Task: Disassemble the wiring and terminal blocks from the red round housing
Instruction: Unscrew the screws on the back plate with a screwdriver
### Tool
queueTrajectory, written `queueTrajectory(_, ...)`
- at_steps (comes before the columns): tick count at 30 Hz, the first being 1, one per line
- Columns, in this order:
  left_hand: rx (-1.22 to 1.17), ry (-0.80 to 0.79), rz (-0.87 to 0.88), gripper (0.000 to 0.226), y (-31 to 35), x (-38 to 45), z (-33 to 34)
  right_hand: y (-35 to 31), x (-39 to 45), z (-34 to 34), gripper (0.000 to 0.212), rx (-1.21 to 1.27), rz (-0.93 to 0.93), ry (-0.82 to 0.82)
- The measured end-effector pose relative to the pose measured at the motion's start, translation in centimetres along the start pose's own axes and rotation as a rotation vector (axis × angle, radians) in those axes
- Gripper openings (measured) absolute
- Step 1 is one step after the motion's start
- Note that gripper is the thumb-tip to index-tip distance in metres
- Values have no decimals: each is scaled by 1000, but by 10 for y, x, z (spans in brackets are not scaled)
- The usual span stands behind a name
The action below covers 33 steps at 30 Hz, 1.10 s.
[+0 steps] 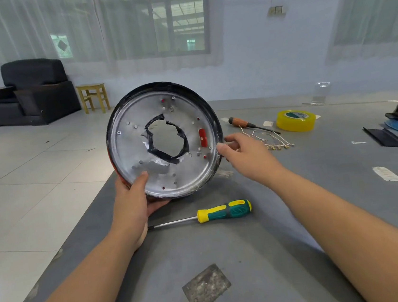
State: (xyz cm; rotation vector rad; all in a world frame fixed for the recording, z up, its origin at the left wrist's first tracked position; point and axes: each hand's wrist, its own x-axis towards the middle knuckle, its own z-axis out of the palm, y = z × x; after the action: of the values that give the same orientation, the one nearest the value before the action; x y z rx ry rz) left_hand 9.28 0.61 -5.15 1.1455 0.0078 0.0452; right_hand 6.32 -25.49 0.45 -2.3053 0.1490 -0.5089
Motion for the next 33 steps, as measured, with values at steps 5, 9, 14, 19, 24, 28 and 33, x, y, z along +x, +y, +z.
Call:
queueTrajectory(5,-65,-58,-36,39,6,-7,1,-9,-3,17,25,474,198,-102)
queueTrajectory(9,-122,-99,-20,84,12,-13,2,-17,-8,22,12,648,320,-51)
queueTrajectory(14,-141,-160,-11,87,16,-18,4,-39,-19,31,21,921,463,-43)
queueTrajectory(19,-62,-250,-60,89,16,-19,2,-70,-32,53,26,1174,489,-69)
queueTrajectory(24,-56,-304,-56,64,14,-20,2,-89,-45,80,21,1169,467,-132)
queueTrajectory(28,-143,-266,-72,41,12,-15,-3,-90,-49,79,23,1032,445,-253)
queueTrajectory(33,-308,-153,-170,44,12,-7,-9,-58,-44,51,32,234,132,-222)
